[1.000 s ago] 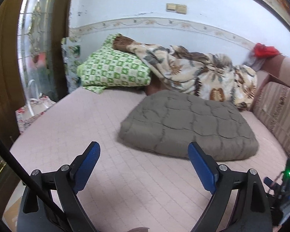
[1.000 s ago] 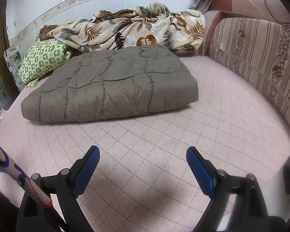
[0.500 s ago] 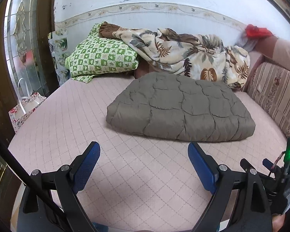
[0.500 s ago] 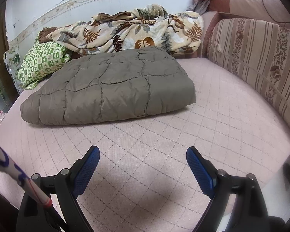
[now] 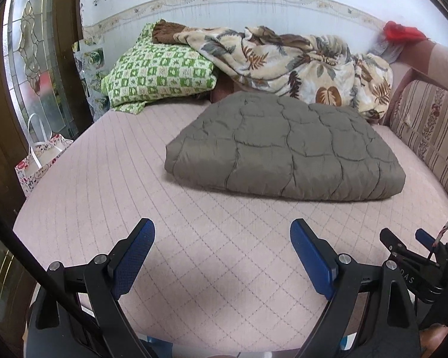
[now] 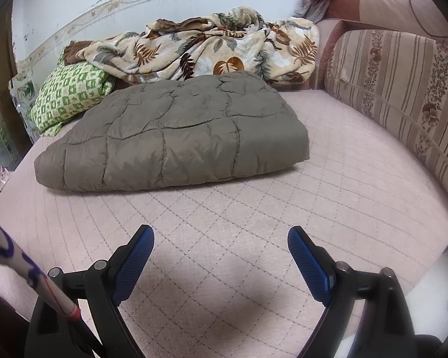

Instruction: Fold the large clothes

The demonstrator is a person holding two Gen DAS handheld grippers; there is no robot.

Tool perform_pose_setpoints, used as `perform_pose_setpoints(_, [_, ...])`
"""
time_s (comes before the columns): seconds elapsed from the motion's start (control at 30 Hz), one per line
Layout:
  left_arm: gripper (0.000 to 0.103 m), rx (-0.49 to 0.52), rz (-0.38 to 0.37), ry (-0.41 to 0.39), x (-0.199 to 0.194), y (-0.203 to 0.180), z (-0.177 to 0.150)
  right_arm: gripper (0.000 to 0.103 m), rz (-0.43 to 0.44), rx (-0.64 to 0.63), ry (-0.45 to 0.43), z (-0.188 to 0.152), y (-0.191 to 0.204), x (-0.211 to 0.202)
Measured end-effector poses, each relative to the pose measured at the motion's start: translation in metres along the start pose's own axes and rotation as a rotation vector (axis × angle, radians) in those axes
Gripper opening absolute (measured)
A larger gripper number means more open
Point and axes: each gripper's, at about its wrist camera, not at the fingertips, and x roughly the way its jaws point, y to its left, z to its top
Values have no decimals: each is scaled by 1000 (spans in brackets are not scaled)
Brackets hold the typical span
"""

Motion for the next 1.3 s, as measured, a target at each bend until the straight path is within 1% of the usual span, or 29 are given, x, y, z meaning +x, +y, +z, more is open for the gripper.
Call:
perform_pose_setpoints(0.23, [91,4,3,41,12,-5,-6,95,-27,-33,-12,-2,7,1])
perform_pose_setpoints(0.37, [91,7,-1,66,17,-8,-10,95,-32,-28,5,-2,5,5])
perform_pose_setpoints(0.67, [91,5,-26,109,24,-12,-15,95,-43,-39,6,-1,6,6])
perform_pose_setpoints(1.3, [91,-9,-24,141,31,-12,-20,95,-74,-43,19,-3,6,9])
